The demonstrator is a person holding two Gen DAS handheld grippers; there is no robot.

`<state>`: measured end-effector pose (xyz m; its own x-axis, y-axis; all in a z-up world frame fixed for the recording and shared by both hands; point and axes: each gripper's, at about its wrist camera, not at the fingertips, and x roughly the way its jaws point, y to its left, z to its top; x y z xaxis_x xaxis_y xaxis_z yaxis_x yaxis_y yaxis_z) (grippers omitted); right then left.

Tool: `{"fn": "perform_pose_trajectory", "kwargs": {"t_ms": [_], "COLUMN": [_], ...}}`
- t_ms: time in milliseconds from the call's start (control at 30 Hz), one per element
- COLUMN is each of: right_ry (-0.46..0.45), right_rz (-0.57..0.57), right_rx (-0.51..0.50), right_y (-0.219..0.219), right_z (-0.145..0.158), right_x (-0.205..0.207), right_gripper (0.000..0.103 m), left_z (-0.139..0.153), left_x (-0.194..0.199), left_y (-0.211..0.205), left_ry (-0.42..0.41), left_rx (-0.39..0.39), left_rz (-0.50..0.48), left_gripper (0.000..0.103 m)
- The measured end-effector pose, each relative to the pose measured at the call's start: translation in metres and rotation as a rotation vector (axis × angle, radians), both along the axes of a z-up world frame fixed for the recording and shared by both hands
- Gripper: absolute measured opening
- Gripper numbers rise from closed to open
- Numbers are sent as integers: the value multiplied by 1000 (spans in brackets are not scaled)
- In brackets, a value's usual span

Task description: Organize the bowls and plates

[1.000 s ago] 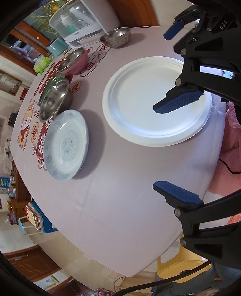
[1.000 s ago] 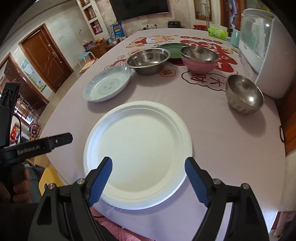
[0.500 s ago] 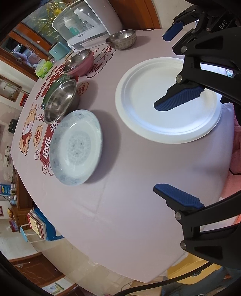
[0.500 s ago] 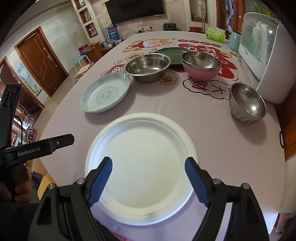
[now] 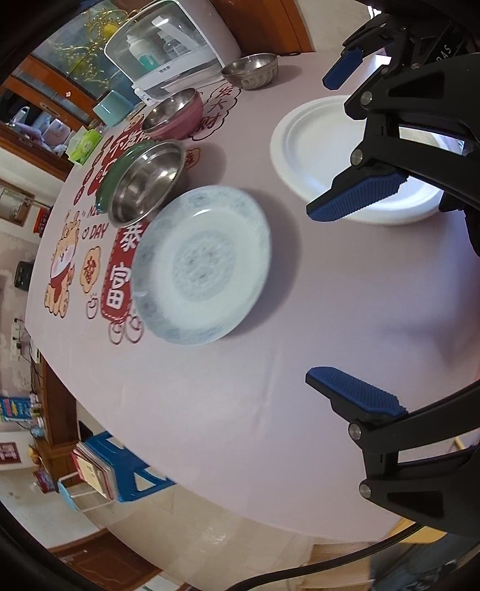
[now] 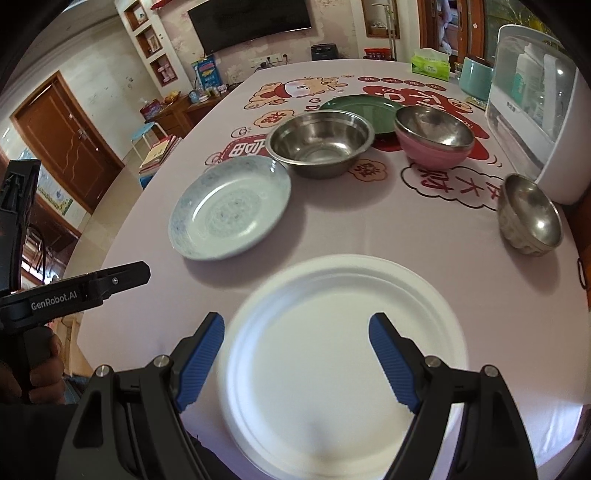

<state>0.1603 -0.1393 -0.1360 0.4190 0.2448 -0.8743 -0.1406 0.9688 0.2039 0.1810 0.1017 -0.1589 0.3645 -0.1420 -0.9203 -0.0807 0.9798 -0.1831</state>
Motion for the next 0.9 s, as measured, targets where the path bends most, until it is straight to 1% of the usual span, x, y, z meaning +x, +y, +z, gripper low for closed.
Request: {"fn": "perform_pose_trajectory", "kwargs": {"t_ms": [200, 367, 533, 633, 800, 900], "right_ry": [-6, 3, 41, 60, 74, 85], "right_rz": [-44, -119, -215, -267, -317, -341], "right_rx": [22, 52, 111, 154, 190, 217], "right_y": [24, 36, 40, 42, 42, 41], "right_z": [-5, -16, -29, -36, -42, -46], "right_x": [15, 24, 36, 48, 67, 79], "right_gripper": [81, 81, 81, 81, 81, 81], "left_z": [2, -6, -17, -21, -32, -38], "left_x": [26, 46, 67, 78, 102, 114], "left_y": [23, 34, 41, 43, 47, 47], "left_ry": [-19, 2, 33, 35, 60, 62], "left_rx": [5, 8, 10, 5, 4, 17], "left_rz": [-49, -126, -193, -226, -276, -296], "left_gripper": [80, 80, 80, 80, 80, 80]}}
